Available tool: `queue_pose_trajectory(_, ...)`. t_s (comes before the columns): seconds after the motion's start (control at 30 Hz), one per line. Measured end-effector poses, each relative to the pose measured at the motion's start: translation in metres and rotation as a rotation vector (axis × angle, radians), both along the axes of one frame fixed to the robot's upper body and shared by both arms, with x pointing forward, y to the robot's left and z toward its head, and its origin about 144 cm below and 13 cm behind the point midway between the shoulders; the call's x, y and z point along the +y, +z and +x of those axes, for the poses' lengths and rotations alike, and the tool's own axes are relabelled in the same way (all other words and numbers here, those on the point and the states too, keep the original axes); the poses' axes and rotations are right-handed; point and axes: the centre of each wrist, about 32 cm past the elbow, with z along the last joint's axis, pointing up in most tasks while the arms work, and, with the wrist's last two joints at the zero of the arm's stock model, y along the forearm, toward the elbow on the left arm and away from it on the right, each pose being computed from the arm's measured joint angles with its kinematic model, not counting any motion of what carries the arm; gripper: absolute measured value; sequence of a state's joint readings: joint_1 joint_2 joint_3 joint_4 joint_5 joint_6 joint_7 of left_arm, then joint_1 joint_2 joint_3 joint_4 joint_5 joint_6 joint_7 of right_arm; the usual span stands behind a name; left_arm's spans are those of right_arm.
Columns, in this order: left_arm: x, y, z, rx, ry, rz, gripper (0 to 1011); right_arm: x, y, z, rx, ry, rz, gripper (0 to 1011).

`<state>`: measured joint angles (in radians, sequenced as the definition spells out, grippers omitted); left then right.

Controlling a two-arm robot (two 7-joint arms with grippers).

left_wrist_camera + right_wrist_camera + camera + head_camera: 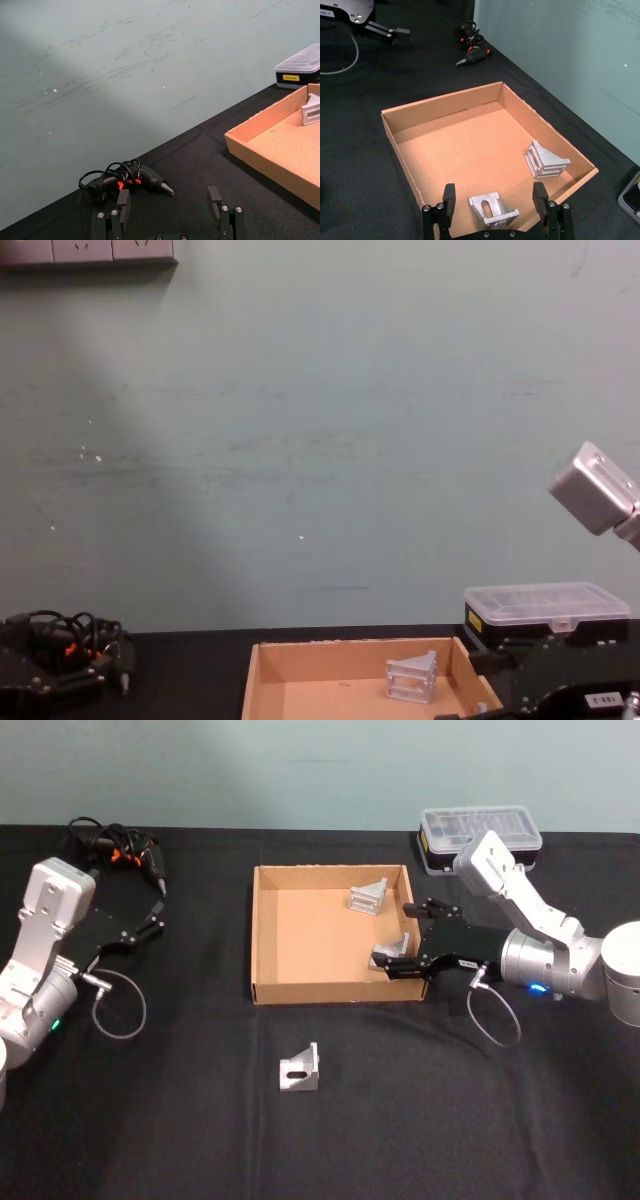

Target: Use one hand to pick up the angle iron from the table and place it into the box.

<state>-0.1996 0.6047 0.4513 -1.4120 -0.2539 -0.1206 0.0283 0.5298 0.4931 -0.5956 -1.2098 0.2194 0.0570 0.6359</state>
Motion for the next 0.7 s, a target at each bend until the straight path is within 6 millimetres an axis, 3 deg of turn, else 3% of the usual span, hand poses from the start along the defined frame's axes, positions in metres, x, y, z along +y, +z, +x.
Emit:
queue_pose_trajectory(0.03,0.0,0.0,0.0,0.0,0.0,0.0,1000,0.0,0.0,0.0,-0.001,0.0,0.002,999)
queue_pose_trajectory(0.33,0.0,0.0,0.0,0.0,0.0,0.0,1000,-0.003,0.002,-0.002,-0.034,-0.02,0.064,1004)
queue_pose_trajectory(0.7,0.0,0.0,0.0,0.0,0.0,0.0,1000,-0.013,0.025,-0.013,-0.086,0.025,0.18,1004)
